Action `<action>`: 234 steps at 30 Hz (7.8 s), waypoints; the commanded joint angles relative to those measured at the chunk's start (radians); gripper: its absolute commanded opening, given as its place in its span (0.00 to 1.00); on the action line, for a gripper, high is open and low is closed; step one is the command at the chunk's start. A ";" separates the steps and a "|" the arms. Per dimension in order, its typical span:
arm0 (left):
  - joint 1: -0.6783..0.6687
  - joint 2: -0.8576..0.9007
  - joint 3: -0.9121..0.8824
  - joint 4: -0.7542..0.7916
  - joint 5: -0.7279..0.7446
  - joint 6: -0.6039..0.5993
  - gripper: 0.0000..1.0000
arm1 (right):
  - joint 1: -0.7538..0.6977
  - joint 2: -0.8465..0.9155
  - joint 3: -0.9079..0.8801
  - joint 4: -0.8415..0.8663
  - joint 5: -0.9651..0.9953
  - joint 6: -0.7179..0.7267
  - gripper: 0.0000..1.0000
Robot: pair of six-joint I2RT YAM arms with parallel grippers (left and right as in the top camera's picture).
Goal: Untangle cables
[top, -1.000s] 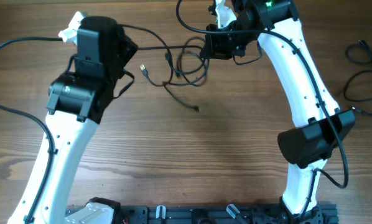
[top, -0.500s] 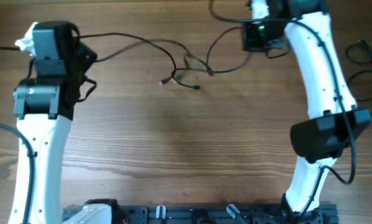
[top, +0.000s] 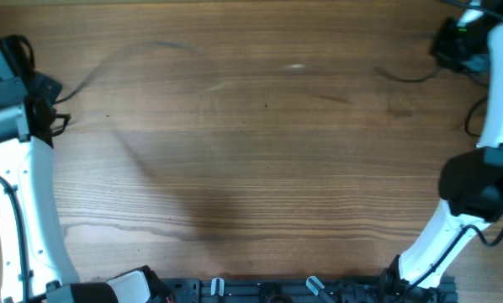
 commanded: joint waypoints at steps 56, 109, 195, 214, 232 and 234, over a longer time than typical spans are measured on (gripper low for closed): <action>-0.730 0.105 0.016 0.061 0.745 0.027 0.92 | 0.094 -0.109 0.014 0.055 -0.525 -0.278 0.99; -0.056 -0.007 0.016 -0.116 0.508 0.049 0.80 | 0.196 -0.409 0.012 0.160 -0.213 -0.168 0.04; -0.056 -0.007 0.016 -0.161 0.507 0.049 1.00 | 0.228 -1.021 -0.527 0.473 -0.260 -0.438 1.00; -0.056 -0.007 0.016 -0.161 0.507 0.049 1.00 | 0.304 -2.032 -2.190 1.647 -0.259 -0.444 1.00; -0.056 -0.007 0.016 -0.161 0.507 0.049 1.00 | 0.303 -2.094 -2.260 1.481 -0.270 -0.390 1.00; -0.056 -0.007 0.016 -0.161 0.507 0.048 1.00 | 0.303 -2.094 -2.260 1.481 -0.270 -0.390 1.00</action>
